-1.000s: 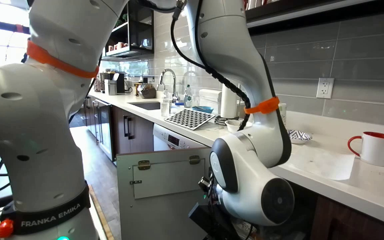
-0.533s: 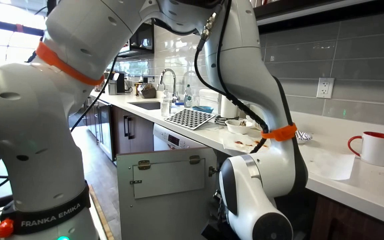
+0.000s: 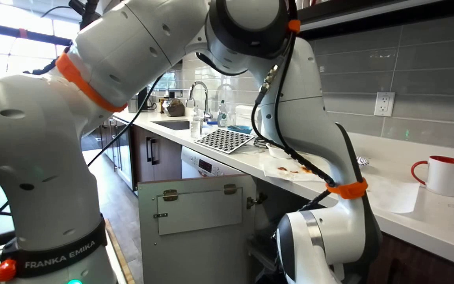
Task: Put the green item in the bin
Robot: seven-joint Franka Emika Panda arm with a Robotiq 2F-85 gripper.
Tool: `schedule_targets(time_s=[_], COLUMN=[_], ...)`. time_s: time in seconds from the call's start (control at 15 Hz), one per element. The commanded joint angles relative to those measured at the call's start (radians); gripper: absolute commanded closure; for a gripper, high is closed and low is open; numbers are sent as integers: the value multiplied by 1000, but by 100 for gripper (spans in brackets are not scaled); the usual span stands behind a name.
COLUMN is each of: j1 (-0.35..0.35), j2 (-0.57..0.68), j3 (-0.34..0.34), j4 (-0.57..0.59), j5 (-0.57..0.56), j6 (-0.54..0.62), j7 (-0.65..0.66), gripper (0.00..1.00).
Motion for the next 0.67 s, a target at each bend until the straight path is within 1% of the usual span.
schedule_targets(time_s=[0.0,0.33,0.6], j1=[7,21,29], j2=[118,208,254], j3=[-4,-3,14], j4=[116,225,304], j5=[71,111,134], j6=[-75,-115,-131], j7=[41,98,155], gripper=[100,100,100])
